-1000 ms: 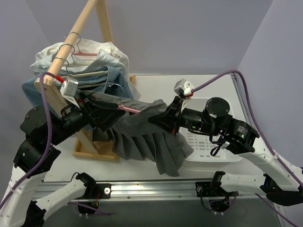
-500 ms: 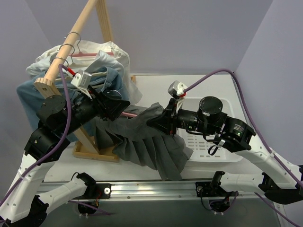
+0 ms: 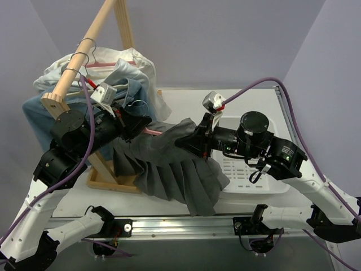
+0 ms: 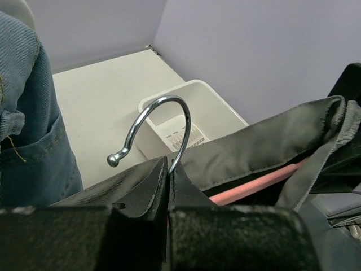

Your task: Remove the skirt from the hanger

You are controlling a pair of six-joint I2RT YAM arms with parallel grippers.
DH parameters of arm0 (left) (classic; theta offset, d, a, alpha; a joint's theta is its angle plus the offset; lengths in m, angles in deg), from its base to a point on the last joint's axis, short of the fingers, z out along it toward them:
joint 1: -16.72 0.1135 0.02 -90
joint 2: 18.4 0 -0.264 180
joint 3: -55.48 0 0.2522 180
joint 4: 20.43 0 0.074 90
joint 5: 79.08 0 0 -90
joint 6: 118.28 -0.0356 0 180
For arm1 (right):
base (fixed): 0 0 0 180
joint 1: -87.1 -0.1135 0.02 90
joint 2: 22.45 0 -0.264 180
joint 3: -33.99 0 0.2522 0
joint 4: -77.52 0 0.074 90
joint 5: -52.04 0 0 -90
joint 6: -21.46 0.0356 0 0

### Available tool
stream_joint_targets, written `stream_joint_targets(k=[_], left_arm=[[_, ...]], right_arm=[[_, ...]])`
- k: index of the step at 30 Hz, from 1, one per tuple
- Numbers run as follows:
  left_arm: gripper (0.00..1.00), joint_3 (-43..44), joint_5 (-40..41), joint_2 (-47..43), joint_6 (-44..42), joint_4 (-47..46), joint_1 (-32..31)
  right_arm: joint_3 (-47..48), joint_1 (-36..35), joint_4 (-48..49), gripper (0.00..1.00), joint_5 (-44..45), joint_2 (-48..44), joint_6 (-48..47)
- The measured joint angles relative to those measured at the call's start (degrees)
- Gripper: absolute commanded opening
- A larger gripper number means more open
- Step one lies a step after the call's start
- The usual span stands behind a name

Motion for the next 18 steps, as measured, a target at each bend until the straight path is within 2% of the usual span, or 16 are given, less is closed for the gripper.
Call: stream_joint_targets(k=[1,3,4,11,17,18], left_arm=[[0.02,0.02,0.04,0.09,-0.35,0.02,0.0],[0.02,0.07,0.72,0.24,-0.79,0.5,0.0],[0.02,0.09,0.96,0.31,-1.01,0.7,0.0],[0.02,2.03,2.4,1.29,-2.43,2.78,-0.11],[0.02,2.12,2.43,1.42,-2.49,2.82,-0.11],[0.02,2.12,2.4,1.44,-2.54,2.82,-0.11]], right_arm=[[0.55,0.0,-0.63,0.39,0.2,0.31,0.33],[2.08,0.0,-0.76,0.58,0.94,1.05,0.94],[2.99,0.0,-0.68,0.6,1.51,1.33,1.33],[3.65,0.0,-0.11,0.62,5.2,-1.05,2.36],[4.24,0.0,-0.17,0.56,7.58,-2.05,2.51],[4.35,0.0,-0.15,0.52,7.91,-2.03,2.54]])
